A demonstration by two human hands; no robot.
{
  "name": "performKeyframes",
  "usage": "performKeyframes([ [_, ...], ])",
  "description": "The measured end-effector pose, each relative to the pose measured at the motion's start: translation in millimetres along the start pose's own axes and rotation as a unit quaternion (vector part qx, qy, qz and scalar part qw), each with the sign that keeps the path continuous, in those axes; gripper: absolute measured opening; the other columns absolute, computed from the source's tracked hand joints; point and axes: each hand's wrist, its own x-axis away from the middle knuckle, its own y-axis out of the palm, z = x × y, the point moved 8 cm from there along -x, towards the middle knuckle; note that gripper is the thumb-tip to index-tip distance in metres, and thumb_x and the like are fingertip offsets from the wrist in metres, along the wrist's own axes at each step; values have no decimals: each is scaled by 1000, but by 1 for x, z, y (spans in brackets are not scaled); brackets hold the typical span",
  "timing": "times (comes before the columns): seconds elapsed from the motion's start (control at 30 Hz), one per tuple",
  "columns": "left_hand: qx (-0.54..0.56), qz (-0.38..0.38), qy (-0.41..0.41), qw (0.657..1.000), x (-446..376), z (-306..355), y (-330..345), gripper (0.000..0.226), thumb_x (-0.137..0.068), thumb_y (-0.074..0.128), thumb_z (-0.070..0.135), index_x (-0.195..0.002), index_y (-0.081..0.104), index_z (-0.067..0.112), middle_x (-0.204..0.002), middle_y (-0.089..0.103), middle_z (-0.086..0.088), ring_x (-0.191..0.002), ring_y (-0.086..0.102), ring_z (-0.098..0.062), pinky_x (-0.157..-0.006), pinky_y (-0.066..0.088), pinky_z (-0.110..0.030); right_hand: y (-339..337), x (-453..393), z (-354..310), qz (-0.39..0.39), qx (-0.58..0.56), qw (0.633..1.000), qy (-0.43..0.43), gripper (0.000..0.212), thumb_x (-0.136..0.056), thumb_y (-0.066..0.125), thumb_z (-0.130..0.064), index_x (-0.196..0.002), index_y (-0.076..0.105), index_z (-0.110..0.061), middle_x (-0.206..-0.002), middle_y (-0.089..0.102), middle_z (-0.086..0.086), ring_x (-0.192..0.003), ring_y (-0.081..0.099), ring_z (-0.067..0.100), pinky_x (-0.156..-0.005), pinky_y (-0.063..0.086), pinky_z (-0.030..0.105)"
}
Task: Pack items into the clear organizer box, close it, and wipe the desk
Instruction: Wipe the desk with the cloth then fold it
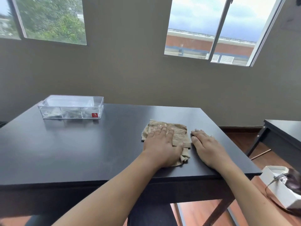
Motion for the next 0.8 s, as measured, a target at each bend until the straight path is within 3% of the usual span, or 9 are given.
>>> performKeyframes([
  [0.17, 3, 23, -23, 999, 36, -41, -8, 78, -99, 19, 67, -164, 5, 25, -172, -3, -3, -158, -4, -18, -127, -3, -40, -1, 4, -7, 6, 6, 1000, -7, 46, -106, 34, -36, -149, 47, -24, -163, 34, -4, -153, 21, 9, -127, 11, 39],
  [0.37, 0, 38, -57, 998, 93, -92, -19, 78, -98, 20, 70, -163, 5, 31, -172, -3, 2, -158, -4, -15, -127, -5, -37, -10, 30, -52, 44, -50, 995, -70, 39, -104, 48, -29, -140, 59, -18, -151, 53, -1, -145, 39, 13, -123, 23, 36],
  [0.57, -14, 45, -94, 995, 131, -133, -32, 77, -98, 21, 70, -163, 5, 33, -172, 0, 4, -158, -3, -13, -126, -6, -35, 29, 64, -148, -7, -89, 979, -184, 40, -106, 45, -34, -143, 56, -24, -153, 46, -10, -145, 32, 2, -125, 19, 30],
  [0.8, -39, 16, -183, 982, 166, -235, -54, 78, -96, 20, 73, -162, 4, 35, -172, -5, 8, -157, -5, -11, -128, -1, -39, 54, 68, -186, -25, -90, 977, -191, 47, -106, 34, -43, -148, 49, -28, -158, 40, -12, -150, 25, 4, -125, 13, 28],
])
